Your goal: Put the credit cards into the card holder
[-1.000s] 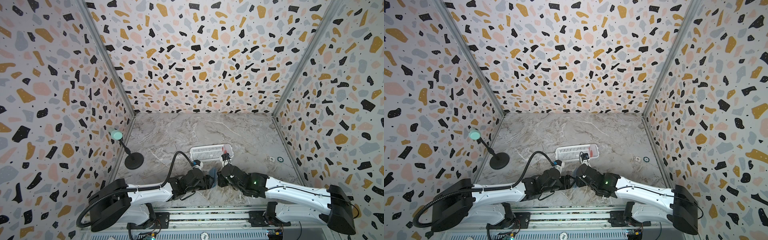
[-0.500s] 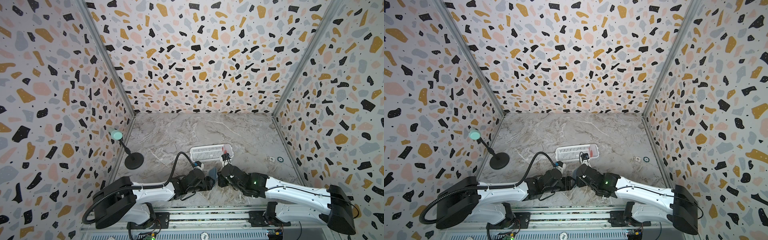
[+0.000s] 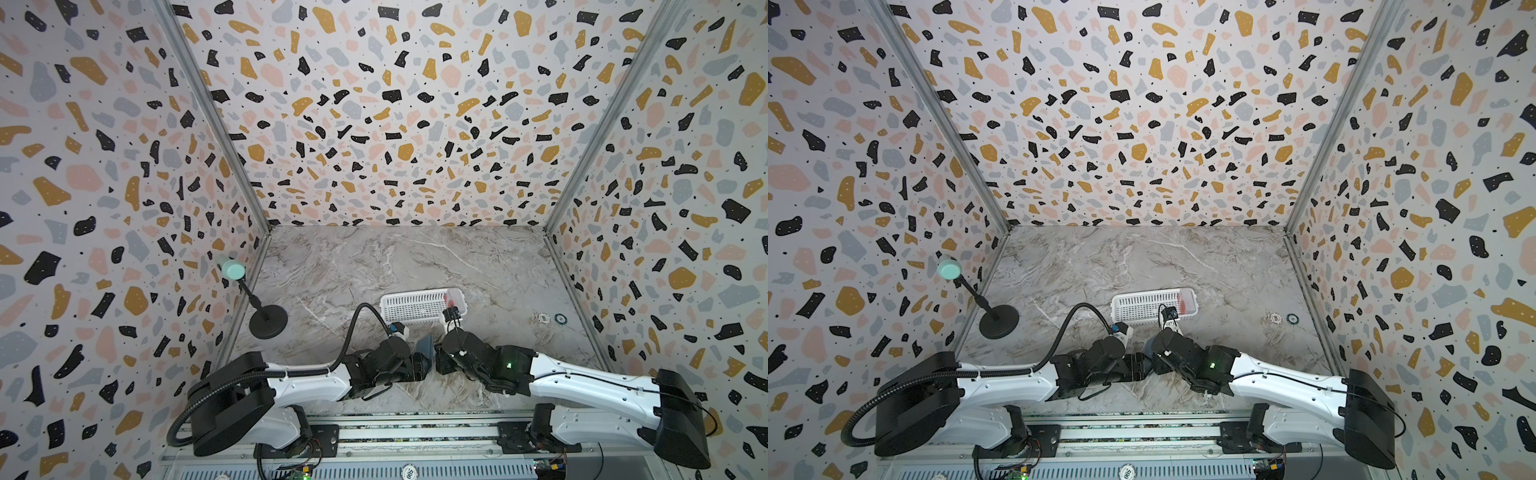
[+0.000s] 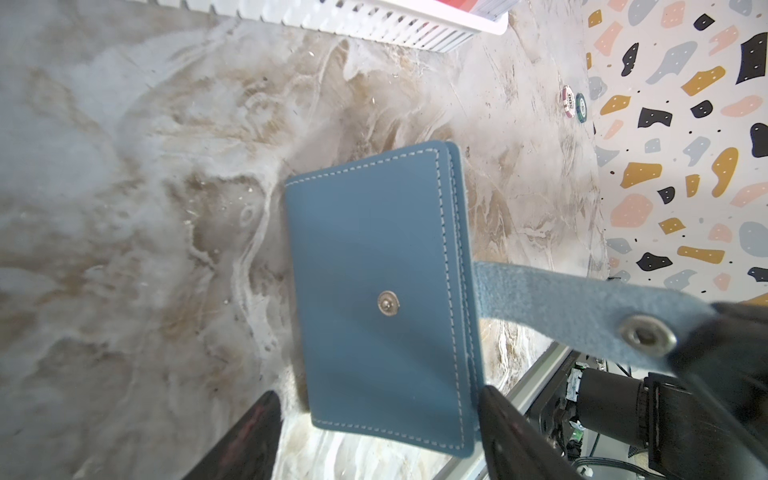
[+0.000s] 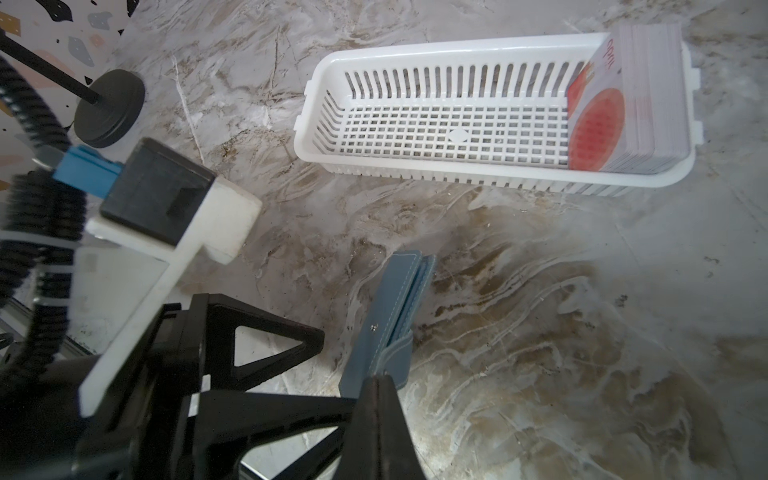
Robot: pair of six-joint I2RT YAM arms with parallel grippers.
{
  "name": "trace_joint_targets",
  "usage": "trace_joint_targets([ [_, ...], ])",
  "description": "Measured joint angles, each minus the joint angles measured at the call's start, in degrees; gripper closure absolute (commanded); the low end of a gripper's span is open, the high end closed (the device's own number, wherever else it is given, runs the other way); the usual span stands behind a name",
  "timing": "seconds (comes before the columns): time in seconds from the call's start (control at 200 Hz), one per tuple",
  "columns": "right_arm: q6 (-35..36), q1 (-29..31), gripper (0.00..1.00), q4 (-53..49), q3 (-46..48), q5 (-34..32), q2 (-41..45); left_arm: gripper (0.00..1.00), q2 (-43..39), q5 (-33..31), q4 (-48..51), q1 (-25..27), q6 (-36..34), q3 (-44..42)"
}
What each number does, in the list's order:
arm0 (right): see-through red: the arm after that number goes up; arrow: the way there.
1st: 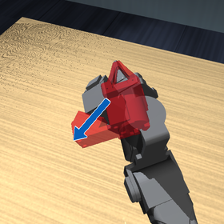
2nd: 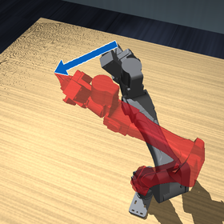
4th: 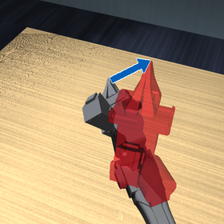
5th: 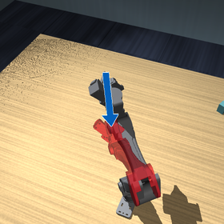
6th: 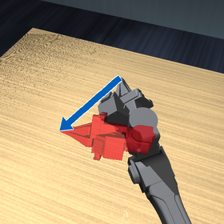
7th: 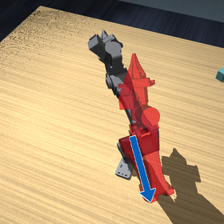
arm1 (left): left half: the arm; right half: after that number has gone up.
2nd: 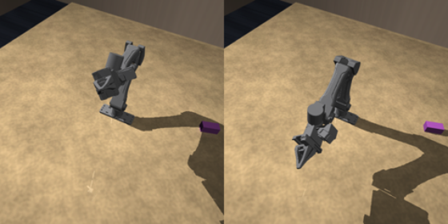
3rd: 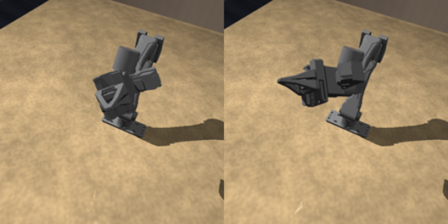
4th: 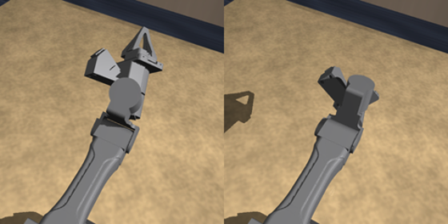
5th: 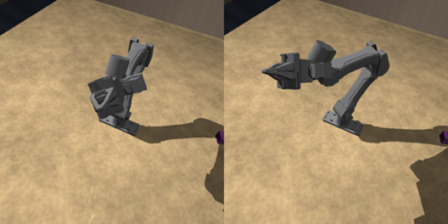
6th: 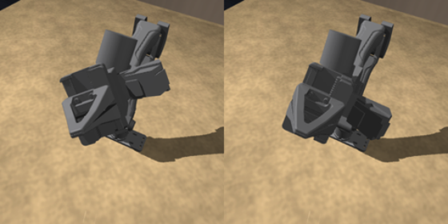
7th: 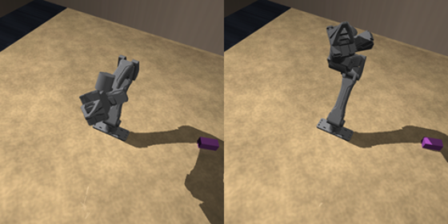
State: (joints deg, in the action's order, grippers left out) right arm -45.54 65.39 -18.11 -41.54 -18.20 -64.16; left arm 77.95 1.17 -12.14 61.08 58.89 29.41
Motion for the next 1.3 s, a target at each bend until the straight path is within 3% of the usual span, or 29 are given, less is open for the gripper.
trace_joint_targets([
  [0.826,0.00,0.11,0.97,-1.27,0.00,-0.72,0.00,0.33,-2.64,-3.58,8.11,-2.47,-3.06,2.25],
  [1.301,0.00,0.11,0.97,-1.29,0.00,-0.72,0.02,0.42,-0.66,-3.80,12.66,-6.23,-9.77,7.78],
])
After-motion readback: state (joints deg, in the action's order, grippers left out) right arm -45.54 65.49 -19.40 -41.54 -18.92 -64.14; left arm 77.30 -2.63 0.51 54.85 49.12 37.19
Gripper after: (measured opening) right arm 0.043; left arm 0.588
